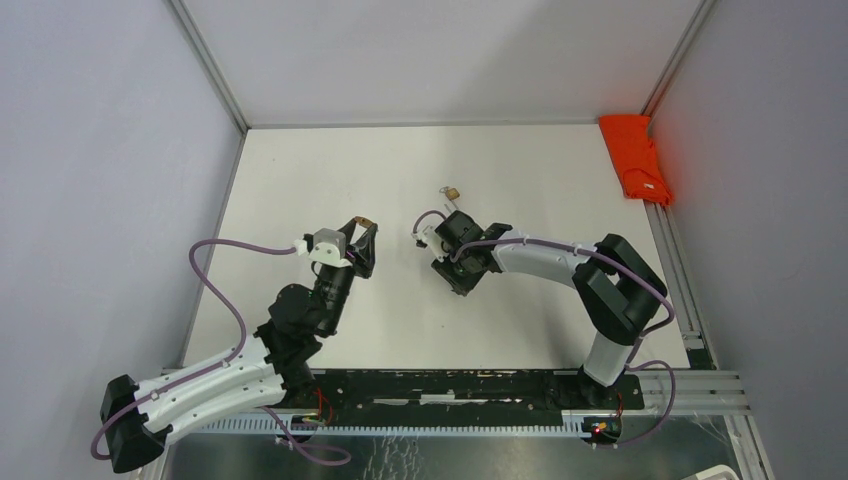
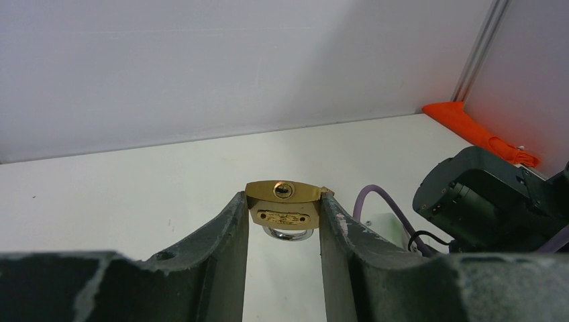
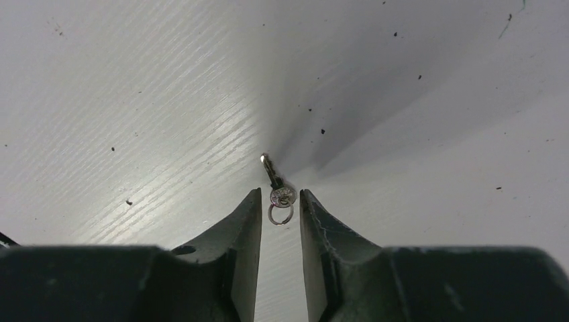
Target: Unlock with the key
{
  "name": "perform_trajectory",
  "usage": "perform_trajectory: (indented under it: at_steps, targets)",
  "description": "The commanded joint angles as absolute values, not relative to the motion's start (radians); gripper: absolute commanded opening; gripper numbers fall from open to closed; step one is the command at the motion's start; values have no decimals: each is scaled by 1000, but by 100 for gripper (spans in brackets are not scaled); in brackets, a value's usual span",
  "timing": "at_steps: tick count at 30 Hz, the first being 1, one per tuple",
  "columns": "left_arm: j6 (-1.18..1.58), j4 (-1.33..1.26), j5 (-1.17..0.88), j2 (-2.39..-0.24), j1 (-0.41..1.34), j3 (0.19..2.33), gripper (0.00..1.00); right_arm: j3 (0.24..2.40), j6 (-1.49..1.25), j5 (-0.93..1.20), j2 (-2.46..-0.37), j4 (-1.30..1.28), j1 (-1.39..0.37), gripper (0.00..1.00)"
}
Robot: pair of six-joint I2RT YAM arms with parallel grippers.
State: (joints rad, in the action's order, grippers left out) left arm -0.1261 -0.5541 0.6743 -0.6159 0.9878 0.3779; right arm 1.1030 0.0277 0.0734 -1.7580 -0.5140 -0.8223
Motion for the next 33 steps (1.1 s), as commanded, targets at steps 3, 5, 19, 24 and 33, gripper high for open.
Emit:
perform_trajectory:
  at_steps: [3, 5, 19, 24, 33]
  targets:
    - [-85, -592, 669, -616, 983, 388, 2, 1098, 45, 105, -1735, -518, -823, 35]
    - [-84, -594, 669, -615, 983, 387, 2, 1094, 52, 94, -1746, -512, -823, 35]
    - [-86, -598, 667, -627, 982, 389, 2, 1059, 63, 17, -1826, -526, -825, 32]
    - [-88, -596, 667, -622, 982, 390, 2, 1064, 68, 11, -1848, -524, -833, 23]
    - [-84, -595, 666, -618, 982, 387, 2, 1064, 37, 44, -1803, -487, -830, 3]
